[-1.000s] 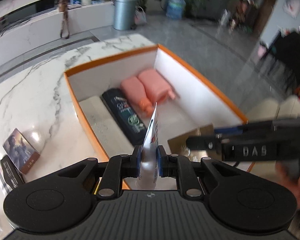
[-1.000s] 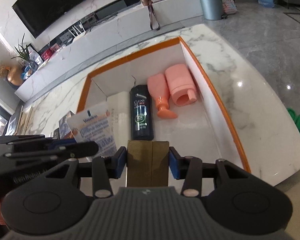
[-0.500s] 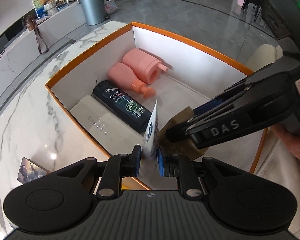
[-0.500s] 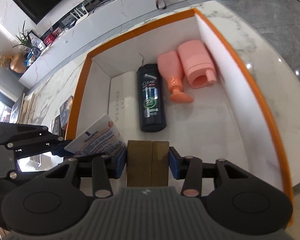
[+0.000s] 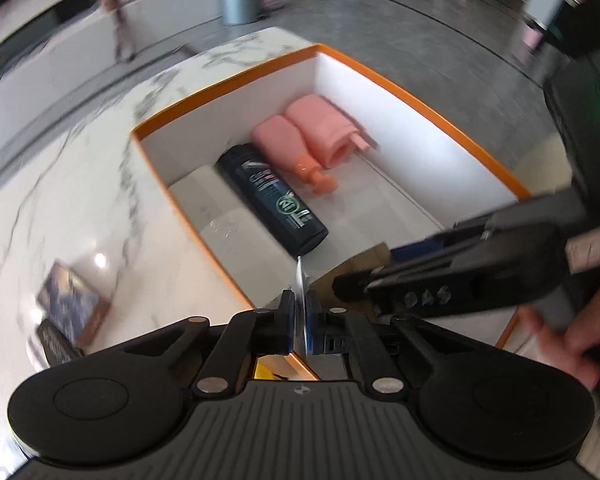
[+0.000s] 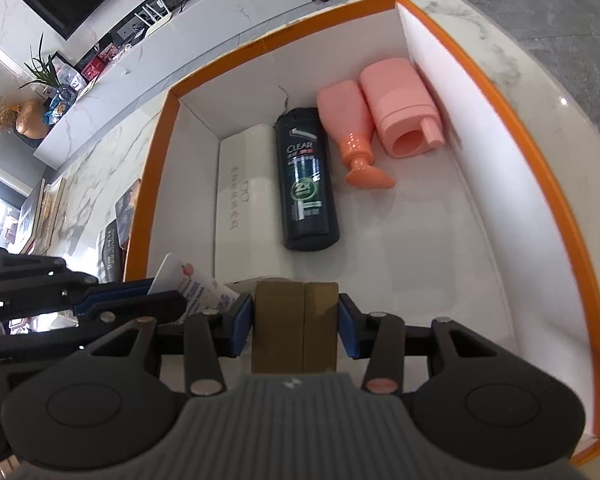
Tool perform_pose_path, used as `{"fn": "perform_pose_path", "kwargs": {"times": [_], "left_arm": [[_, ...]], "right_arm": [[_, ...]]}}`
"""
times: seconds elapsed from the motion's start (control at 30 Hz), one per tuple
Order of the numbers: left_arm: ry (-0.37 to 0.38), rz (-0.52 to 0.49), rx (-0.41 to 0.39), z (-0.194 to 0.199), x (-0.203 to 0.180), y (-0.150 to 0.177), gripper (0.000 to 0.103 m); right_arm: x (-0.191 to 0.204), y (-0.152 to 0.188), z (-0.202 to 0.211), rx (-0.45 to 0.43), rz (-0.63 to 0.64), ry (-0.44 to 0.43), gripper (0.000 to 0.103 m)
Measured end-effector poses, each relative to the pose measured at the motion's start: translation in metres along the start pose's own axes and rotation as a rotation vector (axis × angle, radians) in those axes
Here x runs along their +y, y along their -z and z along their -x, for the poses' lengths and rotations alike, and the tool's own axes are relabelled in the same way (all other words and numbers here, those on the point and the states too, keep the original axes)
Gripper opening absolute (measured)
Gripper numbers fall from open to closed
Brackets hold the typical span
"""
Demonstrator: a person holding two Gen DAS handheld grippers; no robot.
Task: Organize rigid objects
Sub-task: 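Lower the tube and brown box into the orange box and release both, then withdraw both tools toward the plaid tin and picture card box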
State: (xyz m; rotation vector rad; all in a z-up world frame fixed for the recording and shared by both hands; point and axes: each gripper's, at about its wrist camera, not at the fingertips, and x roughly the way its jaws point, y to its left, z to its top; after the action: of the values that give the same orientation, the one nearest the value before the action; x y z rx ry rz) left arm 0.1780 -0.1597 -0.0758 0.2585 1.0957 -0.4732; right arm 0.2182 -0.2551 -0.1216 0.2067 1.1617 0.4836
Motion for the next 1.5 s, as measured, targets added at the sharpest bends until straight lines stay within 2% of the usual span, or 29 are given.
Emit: {"fn": "perform_pose_path", "kwargs": {"times": [0.13, 0.33, 0.47, 0.67, 0.87, 1.03, 1.13, 1.17, 1.23, 1.5], "left_arm": [[0.035, 0.097, 0.007, 0.004, 0.007, 0.001, 0.01], [0.083, 0.229, -0.07, 0.027, 0.027, 0.011, 0.012], [0.078, 0.318, -0.123, 0.039, 0.039, 0.016, 0.013], [0.074, 0.408, -0.139, 0.042, 0.05, 0.025, 0.016], [0.097, 0.465, -0.143, 0.042, 0.056, 0.041, 0.016], [0.119, 0.501, -0.134, 0.04, 0.059, 0.052, 0.016], [0.125, 0.51, -0.137, 0.04, 0.06, 0.056, 0.016], [0.126, 0.513, -0.139, 0.042, 0.06, 0.057, 0.016], [0.129, 0.515, -0.146, 0.044, 0.061, 0.059, 0.016], [0.122, 0.512, -0.169, 0.052, 0.064, 0.064, 0.016]], "right_arm": [[0.005, -0.001, -0.007, 0.019, 0.008, 0.005, 0.046], [0.009, -0.007, -0.015, 0.027, -0.014, -0.003, 0.046], [0.013, -0.009, -0.02, 0.024, -0.012, -0.004, 0.046], [0.015, -0.009, -0.023, 0.02, 0.004, -0.025, 0.049], [0.01, -0.001, -0.005, 0.01, 0.005, -0.027, 0.051], [0.012, 0.013, 0.002, 0.033, 0.069, -0.041, 0.051], [0.022, 0.015, -0.001, 0.037, 0.127, -0.019, 0.049], [0.025, 0.015, -0.003, 0.039, 0.146, -0.007, 0.043], [0.029, 0.016, -0.005, 0.039, 0.177, 0.022, 0.039], [0.026, 0.013, -0.007, 0.027, 0.175, 0.018, 0.039]]}}
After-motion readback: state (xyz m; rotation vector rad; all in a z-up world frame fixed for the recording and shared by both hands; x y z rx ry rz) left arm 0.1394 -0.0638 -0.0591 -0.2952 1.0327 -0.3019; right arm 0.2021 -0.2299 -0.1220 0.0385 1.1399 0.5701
